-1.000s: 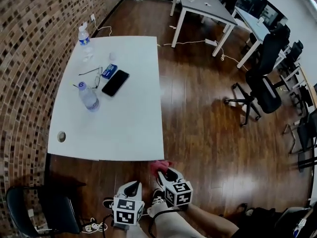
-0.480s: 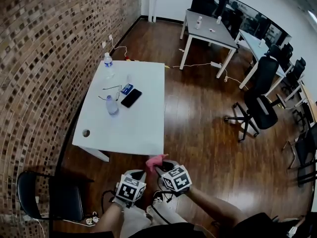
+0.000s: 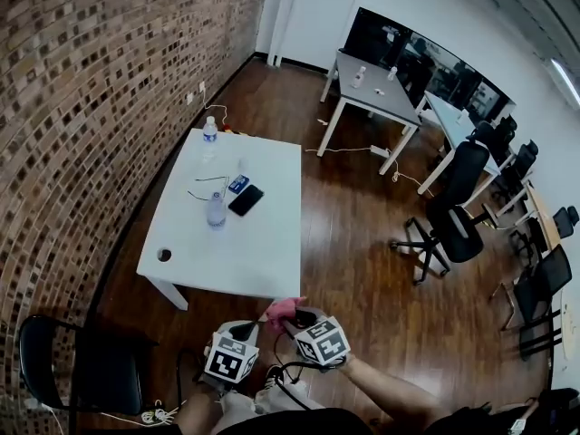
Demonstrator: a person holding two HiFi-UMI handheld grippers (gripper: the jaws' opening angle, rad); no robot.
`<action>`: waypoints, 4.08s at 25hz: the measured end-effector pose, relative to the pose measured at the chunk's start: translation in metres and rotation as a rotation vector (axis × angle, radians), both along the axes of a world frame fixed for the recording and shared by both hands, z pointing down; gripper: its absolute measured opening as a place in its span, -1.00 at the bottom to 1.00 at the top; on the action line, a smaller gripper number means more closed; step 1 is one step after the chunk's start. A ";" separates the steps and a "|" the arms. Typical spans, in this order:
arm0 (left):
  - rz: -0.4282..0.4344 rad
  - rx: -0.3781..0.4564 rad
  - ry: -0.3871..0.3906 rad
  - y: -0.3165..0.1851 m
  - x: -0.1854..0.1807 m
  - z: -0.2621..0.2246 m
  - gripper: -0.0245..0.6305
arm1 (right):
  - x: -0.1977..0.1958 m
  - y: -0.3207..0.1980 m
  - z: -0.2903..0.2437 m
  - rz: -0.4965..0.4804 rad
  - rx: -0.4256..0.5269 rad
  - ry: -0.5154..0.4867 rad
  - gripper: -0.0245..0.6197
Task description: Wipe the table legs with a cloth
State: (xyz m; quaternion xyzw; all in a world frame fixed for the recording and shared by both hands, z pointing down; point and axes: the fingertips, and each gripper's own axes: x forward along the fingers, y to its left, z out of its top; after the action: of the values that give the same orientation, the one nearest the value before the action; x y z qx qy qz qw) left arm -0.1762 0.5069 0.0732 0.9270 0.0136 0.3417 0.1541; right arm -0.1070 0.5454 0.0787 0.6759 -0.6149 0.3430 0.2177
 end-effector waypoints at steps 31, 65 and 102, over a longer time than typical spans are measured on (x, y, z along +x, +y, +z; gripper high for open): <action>-0.664 -0.123 -0.151 -0.110 -0.135 0.137 -0.93 | -0.105 -0.180 0.207 -0.348 -0.195 -0.134 -0.61; -0.838 -0.343 -0.147 -0.315 -0.299 0.454 -0.93 | -0.207 -0.419 0.548 0.257 -0.189 -0.159 -0.60; -0.829 -0.300 -0.157 -0.381 -0.315 0.626 -0.93 | -0.207 -0.444 0.820 1.118 -0.001 -0.508 -0.61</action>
State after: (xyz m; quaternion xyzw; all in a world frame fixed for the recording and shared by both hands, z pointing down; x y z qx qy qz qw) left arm -0.4917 0.1259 0.6994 0.7927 -0.3215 0.3146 0.4115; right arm -0.3142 0.1019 0.8985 0.7933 -0.1998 0.5557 -0.1482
